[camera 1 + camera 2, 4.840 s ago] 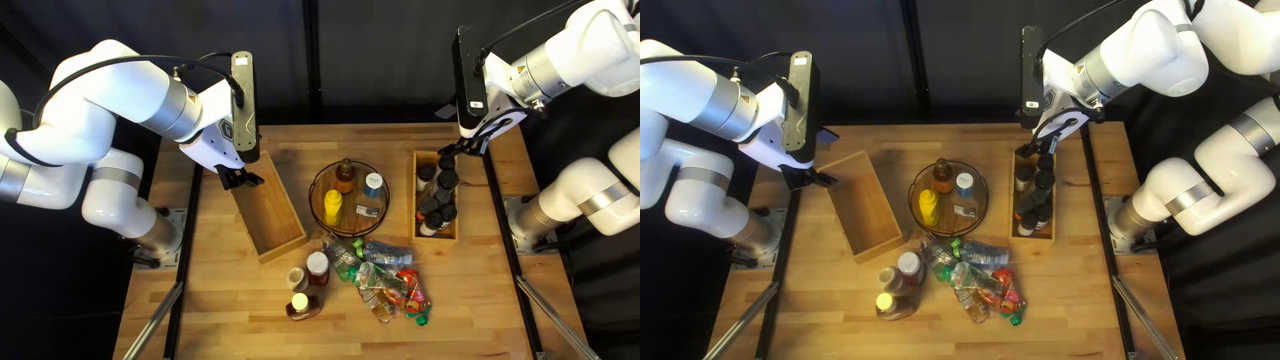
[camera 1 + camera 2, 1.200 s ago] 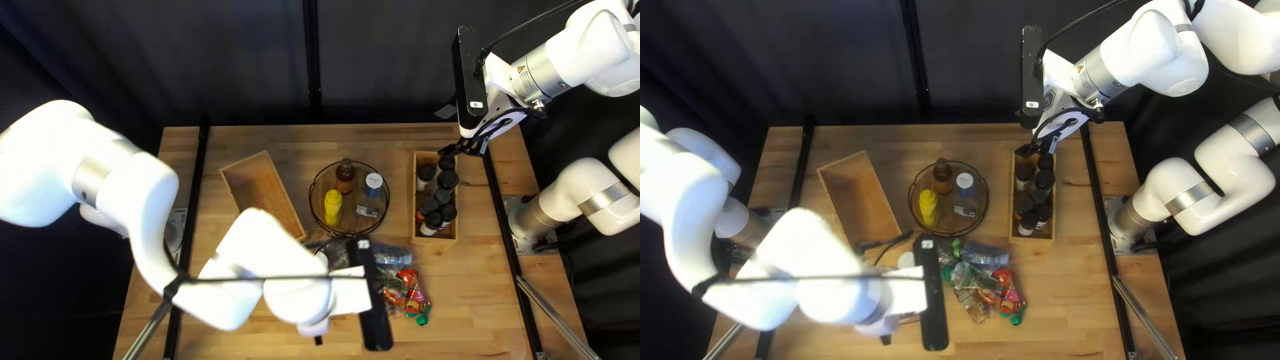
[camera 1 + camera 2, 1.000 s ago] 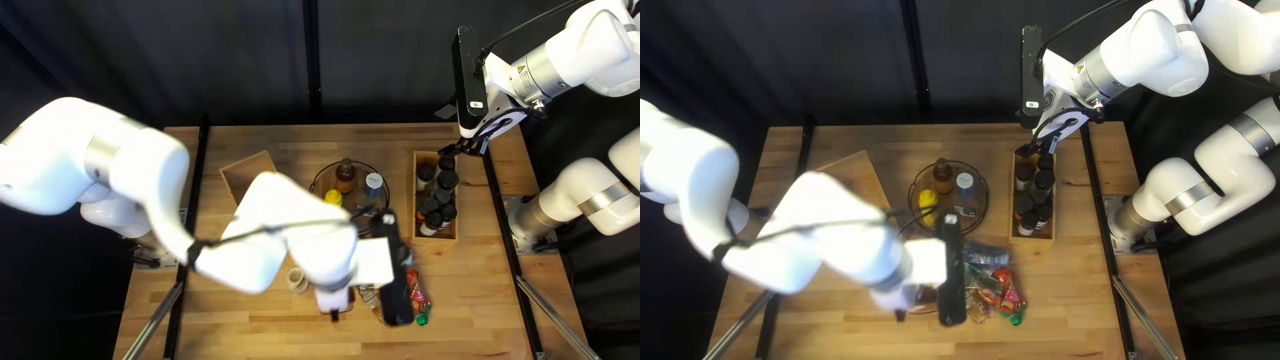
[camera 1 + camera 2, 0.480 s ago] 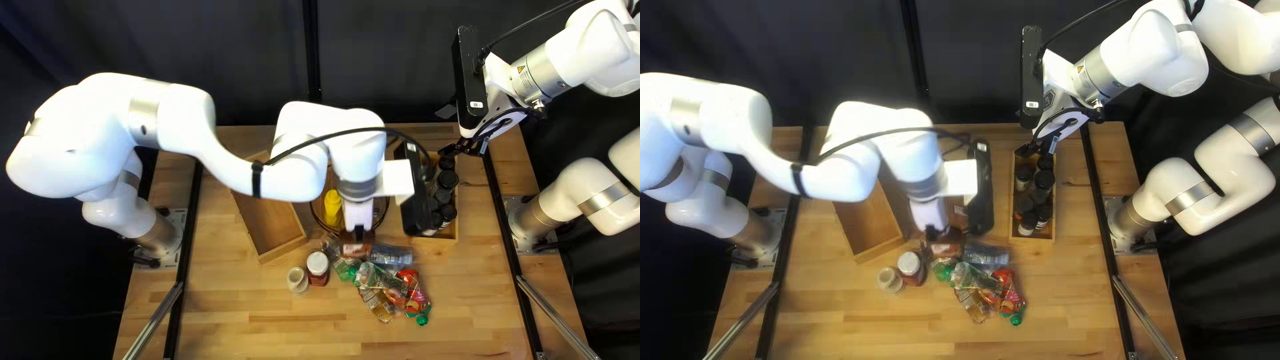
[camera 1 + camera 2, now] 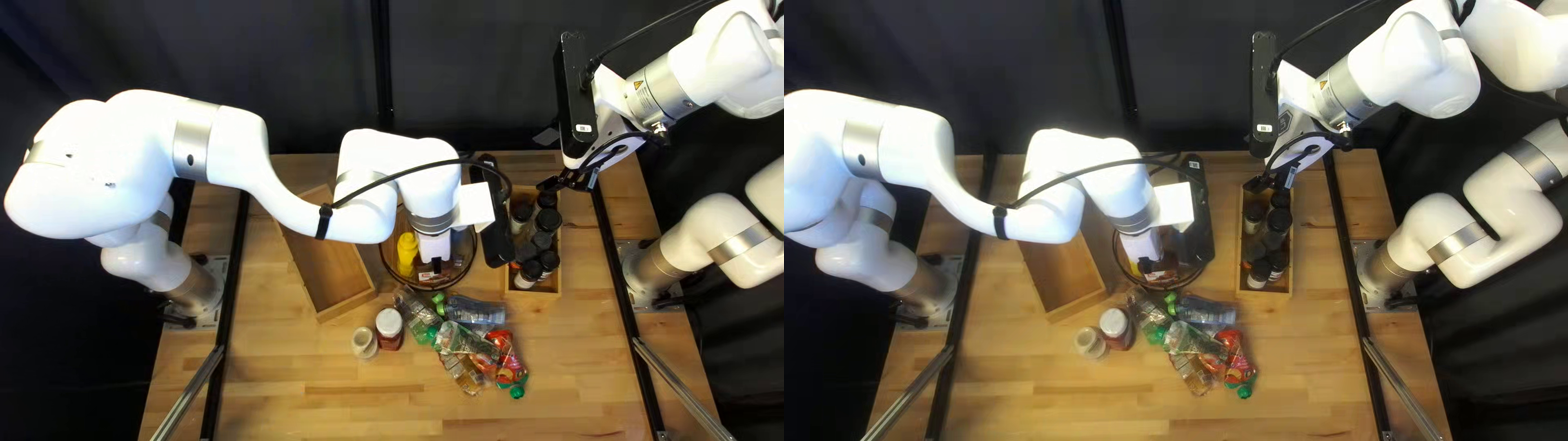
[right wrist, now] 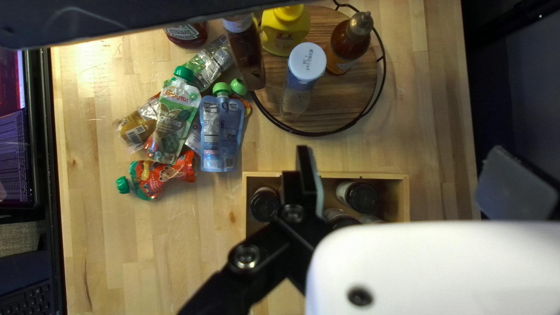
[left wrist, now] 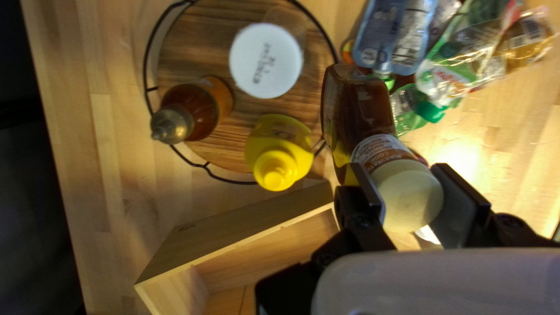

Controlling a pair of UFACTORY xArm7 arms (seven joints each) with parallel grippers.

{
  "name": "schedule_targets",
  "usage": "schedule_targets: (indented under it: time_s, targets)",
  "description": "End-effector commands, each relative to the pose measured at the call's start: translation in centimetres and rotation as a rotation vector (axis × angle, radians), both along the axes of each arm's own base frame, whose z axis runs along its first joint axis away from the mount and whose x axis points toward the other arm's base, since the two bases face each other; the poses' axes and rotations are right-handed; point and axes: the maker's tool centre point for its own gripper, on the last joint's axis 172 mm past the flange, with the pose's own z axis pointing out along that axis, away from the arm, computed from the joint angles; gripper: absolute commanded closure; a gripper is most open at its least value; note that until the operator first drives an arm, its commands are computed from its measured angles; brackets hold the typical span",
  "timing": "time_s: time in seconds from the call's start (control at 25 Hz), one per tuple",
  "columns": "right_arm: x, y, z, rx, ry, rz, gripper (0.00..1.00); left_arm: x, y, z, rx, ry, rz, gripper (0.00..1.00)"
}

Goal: Separate condiments, baby food and spices and place it in 3 different racks/containers

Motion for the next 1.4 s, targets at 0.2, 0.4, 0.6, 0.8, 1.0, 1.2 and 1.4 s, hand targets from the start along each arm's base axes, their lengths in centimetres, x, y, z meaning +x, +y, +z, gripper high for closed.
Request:
schedule_targets:
  time_s: [0.2,0.4,0.6,0.8,1.0,1.2,1.4]
  targets:
    - [0.0,0.0,0.0,0.000,0.000,0.000,0.00,0.1,0.8,-1.4,0.020,0.012,0.004,1.00]
    - [0.0,0.0,0.0,0.000,0.000,0.000,0.00,0.1,0.7,-2.1,0.012,0.017,0.001,1.00]
    - [0.0,0.0,0.0,0.000,0.000,0.000,0.00,0.0,1.4,-3.2,-0.001,0.021,0.001,1.00]
    - [0.0,0.0,0.0,0.000,0.000,0.000,0.00,0.2,1.6,-4.0,-0.014,0.027,0.000,0.99]
    - [0.0,0.0,0.0,0.000,0.000,0.000,0.00,0.6,1.2,-4.6,-0.033,0.038,-0.013,0.62]
    - [0.0,0.0,0.0,0.000,0.000,0.000,0.00,0.5,0.5,-3.6,-0.043,0.043,-0.032,0.00]
    - [0.0,0.0,0.0,0.000,0.000,0.000,0.00,0.3,-1.0,-1.9,-0.043,0.041,-0.056,0.00]
